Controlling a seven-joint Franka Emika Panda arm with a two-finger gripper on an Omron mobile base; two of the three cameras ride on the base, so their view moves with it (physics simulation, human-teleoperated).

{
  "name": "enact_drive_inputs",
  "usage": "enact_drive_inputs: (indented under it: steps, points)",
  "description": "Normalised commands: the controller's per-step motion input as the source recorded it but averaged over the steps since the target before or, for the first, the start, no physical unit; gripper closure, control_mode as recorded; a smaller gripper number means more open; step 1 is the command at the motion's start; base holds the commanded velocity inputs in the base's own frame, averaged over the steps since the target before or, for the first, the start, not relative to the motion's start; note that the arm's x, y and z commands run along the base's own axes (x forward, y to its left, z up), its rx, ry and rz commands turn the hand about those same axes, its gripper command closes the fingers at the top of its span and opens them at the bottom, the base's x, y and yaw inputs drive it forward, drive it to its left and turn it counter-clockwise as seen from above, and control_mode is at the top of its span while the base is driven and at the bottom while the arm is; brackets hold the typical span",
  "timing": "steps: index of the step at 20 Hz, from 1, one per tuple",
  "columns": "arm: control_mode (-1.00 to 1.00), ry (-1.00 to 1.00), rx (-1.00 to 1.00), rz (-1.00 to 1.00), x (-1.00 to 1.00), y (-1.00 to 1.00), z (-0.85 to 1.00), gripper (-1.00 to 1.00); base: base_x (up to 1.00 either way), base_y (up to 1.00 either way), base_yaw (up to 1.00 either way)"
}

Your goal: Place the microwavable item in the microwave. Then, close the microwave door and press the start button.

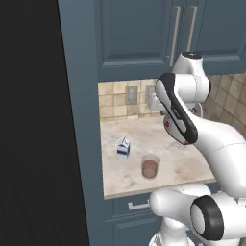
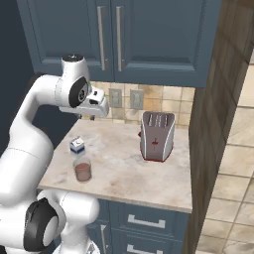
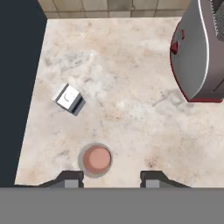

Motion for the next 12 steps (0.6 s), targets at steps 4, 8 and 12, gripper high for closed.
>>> enact_drive_inputs:
  steps: [4, 8, 12]
  points:
    - [-1.00, -0.01, 0.00, 0.00, -0.29, 0.03, -0.08, -1.00, 0.00, 0.00, 0.00]
    - [-1.00, 0.04, -0.06, 0.00, -0.29, 0.22, -0.67, -1.00, 0.00, 0.00, 0.00]
    - [-1.00, 0.19, -0.06, -0.04, 0.00, 0.15, -1.00, -1.00, 0.00, 0.00, 0.00]
